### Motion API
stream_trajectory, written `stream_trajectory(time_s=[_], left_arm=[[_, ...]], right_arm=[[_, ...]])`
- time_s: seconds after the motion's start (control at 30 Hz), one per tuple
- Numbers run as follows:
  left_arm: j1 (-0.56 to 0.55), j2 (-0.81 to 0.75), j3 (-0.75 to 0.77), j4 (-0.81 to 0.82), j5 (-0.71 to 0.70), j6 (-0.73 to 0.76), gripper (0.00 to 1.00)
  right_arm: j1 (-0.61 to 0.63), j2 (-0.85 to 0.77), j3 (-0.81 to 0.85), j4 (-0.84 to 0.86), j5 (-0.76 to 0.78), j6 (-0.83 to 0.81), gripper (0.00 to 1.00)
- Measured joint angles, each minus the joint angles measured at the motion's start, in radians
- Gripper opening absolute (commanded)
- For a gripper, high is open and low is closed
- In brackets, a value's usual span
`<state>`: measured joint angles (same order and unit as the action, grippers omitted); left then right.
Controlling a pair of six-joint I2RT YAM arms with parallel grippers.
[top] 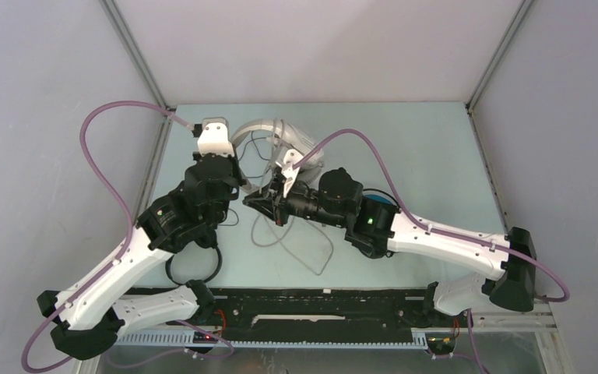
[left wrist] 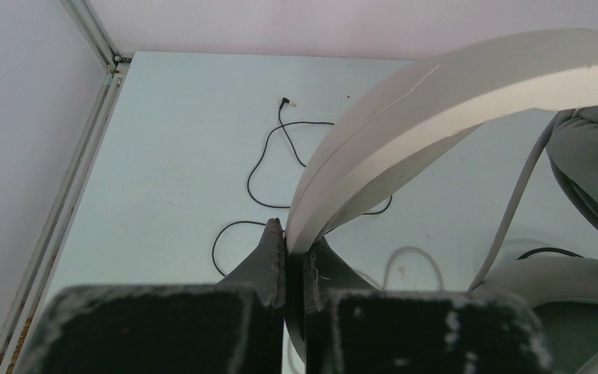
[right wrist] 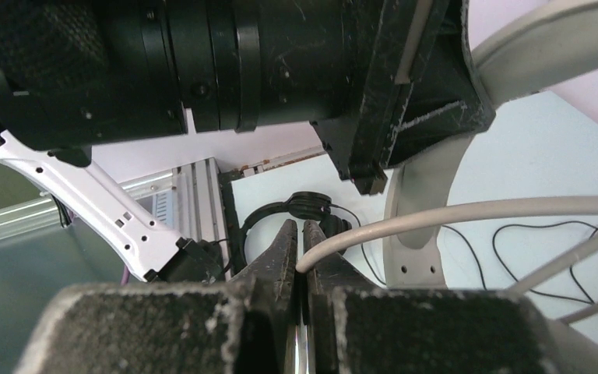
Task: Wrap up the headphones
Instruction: Wrap the headphones cable around the headphones.
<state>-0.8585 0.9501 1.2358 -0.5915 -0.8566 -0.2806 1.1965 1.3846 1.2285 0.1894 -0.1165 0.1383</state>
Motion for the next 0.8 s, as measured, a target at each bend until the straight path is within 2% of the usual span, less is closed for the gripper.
stream_trajectory(time_s=[0.47, 0.6, 0.8], left_arm=[[0.038, -0.015, -0.039, 0.021, 0.065, -0.018, 0.0], [0.081, -0.029, -0.039, -0.003, 0.111, -0.053, 0.0], [0.132, -0.045, -0.037, -0.043, 0.185, -0.101, 0.0]], right_arm=[[0.0, 0.068, 0.076, -0.082, -0.062, -0.026, 0.0], [0.0, 0.063, 0.063, -0.113, -0.024, -0.035, 0.04], [0.0, -0.002, -0.053, -0.105, 0.052, -0.063, 0.14]])
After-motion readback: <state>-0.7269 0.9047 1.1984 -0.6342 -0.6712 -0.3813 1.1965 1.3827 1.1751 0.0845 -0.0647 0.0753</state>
